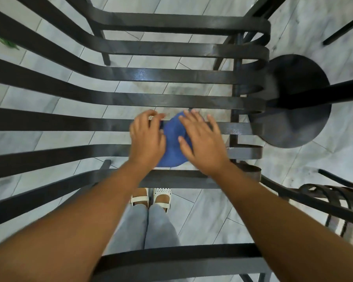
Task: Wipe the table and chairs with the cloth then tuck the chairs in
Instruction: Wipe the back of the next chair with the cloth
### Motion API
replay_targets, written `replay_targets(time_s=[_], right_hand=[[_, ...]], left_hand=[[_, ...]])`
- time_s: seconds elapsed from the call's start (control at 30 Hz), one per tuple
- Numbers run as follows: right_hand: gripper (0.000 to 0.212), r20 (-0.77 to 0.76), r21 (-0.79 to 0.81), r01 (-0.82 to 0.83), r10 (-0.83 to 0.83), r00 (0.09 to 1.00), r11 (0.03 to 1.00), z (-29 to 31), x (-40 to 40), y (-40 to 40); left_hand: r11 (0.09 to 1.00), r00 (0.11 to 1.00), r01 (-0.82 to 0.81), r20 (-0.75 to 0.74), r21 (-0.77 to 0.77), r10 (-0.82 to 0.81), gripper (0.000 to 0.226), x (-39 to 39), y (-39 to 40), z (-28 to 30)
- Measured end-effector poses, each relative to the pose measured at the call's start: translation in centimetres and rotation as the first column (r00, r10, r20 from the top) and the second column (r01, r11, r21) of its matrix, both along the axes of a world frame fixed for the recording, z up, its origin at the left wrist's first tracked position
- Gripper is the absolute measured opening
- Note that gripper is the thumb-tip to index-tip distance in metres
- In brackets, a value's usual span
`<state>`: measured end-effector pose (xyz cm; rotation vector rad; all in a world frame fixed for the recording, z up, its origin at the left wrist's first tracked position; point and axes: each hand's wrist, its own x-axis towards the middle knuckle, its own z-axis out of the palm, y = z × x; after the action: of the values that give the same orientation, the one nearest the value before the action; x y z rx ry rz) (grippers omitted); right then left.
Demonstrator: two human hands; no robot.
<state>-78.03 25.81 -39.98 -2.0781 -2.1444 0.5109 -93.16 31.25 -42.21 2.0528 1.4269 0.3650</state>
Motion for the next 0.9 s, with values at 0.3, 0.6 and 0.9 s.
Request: replay_targets(time_s=[0.3,0.6,0.9], right_hand=[[0.096,0.15,-0.337,0.025,0.027,0.988,0.941,-0.9,-6.9,1.5],[0.085,0.15,-0.282,0.067,-0.024,0.988,0.957,-1.3,-1.1,-1.8],[0.091,0.195,-0.435,0.283,-0.217,0.957,0.855,-0.2,-5.2,0.1]], left_hand=[[0.915,0.85,0.403,-0.368,-0.004,-0.376,0.053,-7.2,4.0,-2.3],[0.93,0.837,0.369,-0.435,0.0,-0.332,0.047,-6.1,3.8,-2.1],[0.95,0.849,0.311,-0.44,-0.036,-0.294,0.052,-2.7,2.2,-1.7]])
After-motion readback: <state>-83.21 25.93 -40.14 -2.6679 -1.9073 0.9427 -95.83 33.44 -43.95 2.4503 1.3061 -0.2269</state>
